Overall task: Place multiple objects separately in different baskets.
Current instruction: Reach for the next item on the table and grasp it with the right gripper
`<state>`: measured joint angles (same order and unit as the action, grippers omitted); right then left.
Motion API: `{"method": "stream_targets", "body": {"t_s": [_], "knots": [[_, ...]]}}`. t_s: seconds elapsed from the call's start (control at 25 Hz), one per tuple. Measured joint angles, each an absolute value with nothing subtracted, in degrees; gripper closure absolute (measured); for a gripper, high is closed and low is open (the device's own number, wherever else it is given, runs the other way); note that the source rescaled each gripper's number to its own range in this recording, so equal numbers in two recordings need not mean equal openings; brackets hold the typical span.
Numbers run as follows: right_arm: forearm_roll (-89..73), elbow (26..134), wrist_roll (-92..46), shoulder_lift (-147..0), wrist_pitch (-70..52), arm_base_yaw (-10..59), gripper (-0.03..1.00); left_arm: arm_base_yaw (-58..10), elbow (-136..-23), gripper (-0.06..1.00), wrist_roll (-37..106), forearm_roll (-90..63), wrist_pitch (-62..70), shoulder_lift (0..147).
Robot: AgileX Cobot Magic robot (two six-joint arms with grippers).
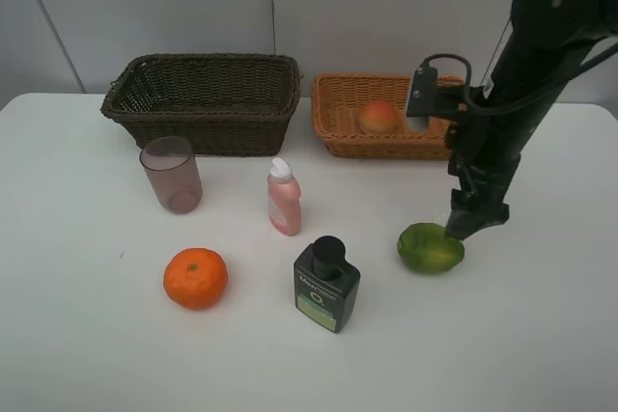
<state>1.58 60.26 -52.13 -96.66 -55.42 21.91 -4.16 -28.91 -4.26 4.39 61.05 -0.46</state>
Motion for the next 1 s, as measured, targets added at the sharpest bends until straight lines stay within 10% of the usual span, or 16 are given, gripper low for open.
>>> {"method": "stream_targets", "body": {"t_s": [1.0], "knots": [[-2.51,49.25,-58.09,-100.75,-35.41,21.91,-0.01,-4.16,-28.91,-0.06,-4.26,4.39,61.05,-0.46]]}}
